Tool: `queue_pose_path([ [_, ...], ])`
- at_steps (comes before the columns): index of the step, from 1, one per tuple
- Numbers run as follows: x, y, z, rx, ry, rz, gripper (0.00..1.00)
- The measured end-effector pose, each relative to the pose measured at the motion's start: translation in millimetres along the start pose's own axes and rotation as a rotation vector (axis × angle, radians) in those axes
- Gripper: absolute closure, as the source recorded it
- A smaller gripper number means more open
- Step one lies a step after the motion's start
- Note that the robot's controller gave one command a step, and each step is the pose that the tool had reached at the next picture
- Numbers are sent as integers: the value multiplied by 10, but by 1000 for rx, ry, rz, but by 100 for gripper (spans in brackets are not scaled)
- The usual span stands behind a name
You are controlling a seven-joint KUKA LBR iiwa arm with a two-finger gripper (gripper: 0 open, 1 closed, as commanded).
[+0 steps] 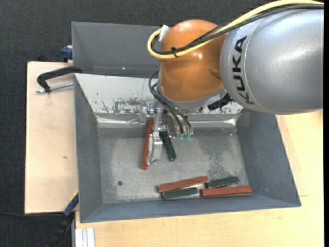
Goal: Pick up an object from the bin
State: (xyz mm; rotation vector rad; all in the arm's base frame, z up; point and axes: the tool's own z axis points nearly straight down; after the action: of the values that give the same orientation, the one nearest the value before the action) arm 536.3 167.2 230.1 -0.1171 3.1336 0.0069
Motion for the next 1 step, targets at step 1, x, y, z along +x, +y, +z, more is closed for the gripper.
queue_pose_path([
  [1,-102,-572,462,3,1,-54,0],
])
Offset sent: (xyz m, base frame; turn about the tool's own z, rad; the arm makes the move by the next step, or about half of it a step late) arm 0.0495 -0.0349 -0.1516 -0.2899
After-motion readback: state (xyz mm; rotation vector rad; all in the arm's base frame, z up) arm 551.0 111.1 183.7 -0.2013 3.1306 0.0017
